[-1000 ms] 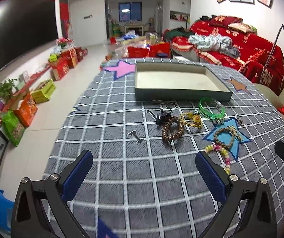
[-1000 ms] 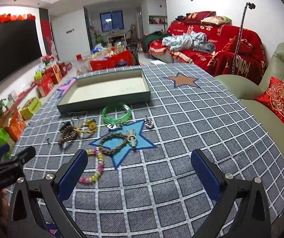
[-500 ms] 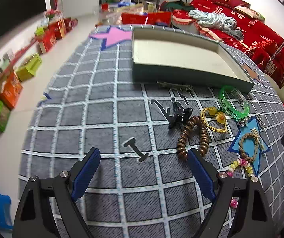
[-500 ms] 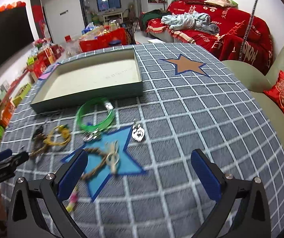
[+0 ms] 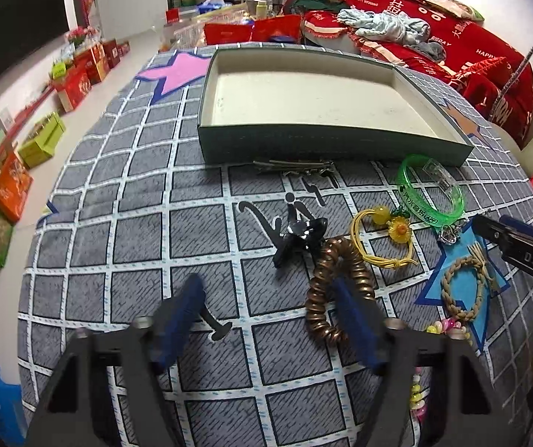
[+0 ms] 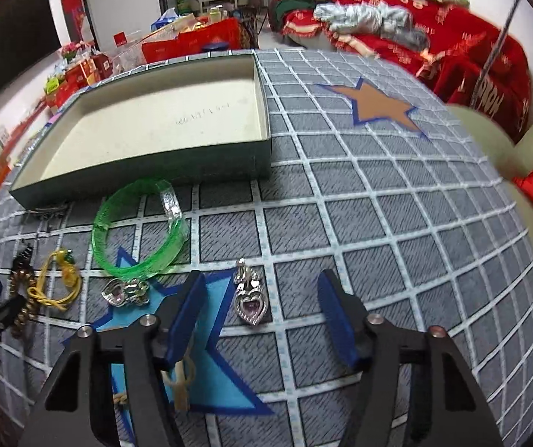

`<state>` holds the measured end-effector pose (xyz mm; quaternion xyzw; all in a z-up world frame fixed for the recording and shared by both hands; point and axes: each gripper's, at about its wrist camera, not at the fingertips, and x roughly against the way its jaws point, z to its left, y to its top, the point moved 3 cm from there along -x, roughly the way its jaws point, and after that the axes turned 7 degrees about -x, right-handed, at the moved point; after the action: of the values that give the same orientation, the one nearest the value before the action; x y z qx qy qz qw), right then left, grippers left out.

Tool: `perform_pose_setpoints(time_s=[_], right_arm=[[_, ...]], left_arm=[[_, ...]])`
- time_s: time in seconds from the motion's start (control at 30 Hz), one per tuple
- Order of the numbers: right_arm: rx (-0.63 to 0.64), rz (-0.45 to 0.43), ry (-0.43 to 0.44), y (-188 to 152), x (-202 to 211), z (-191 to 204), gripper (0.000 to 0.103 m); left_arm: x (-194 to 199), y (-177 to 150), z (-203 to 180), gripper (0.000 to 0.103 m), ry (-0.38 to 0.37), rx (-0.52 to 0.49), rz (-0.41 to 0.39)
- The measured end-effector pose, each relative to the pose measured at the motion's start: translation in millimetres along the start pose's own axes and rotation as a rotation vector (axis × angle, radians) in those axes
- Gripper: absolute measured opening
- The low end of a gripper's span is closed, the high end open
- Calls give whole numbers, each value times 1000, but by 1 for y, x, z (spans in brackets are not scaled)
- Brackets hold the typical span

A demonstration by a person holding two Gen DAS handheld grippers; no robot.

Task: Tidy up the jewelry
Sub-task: 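Grasp the brown bead bracelet with the left tool while the right tool grasps the silver heart pendant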

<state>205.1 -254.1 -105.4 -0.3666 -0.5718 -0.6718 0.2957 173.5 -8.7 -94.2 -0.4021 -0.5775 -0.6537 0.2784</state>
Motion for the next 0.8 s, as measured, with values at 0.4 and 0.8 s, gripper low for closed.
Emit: perform_pose_setpoints(time_s=[0.4,0.8], right_arm=[[-1,-10,16,0,4,8,19],[-14,-55,101,8,43,6,6]], left_arm=[[6,-3,-14,29,-60,-35,-30],[39,2,-8,29,-167,-13,-90]])
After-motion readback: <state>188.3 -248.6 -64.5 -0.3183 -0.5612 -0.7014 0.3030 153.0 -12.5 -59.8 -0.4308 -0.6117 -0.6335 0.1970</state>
